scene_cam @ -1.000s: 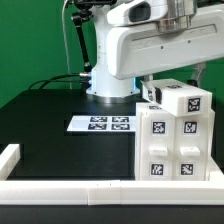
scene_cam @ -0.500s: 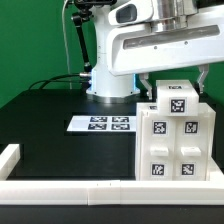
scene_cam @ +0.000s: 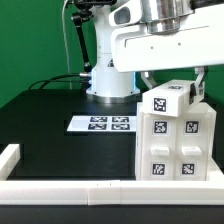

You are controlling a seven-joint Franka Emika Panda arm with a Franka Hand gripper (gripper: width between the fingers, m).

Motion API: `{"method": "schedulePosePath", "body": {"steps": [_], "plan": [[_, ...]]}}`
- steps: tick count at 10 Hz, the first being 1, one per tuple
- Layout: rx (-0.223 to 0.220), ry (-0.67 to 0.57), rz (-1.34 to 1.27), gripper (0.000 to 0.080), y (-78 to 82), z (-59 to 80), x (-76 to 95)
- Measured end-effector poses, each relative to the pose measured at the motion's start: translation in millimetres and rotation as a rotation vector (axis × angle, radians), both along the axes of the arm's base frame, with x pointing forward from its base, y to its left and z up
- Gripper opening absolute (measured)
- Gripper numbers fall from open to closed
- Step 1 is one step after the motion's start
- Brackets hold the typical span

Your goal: Assemble cabinet

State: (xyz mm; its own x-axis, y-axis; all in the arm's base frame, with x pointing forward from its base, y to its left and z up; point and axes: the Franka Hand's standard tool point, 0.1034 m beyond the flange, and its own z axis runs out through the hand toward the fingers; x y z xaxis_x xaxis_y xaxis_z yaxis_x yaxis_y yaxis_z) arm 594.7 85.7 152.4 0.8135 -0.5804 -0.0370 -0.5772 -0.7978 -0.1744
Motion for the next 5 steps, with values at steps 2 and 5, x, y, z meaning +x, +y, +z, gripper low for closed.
{"method": "schedulePosePath", "body": {"steps": [2, 5], "plan": [[0.031, 0.037, -0.222, 0.0561, -0.2, -0.4, 0.1], [0.052, 0.056, -0.416, 0.0561, 2.7, 1.0, 2.5]]}}
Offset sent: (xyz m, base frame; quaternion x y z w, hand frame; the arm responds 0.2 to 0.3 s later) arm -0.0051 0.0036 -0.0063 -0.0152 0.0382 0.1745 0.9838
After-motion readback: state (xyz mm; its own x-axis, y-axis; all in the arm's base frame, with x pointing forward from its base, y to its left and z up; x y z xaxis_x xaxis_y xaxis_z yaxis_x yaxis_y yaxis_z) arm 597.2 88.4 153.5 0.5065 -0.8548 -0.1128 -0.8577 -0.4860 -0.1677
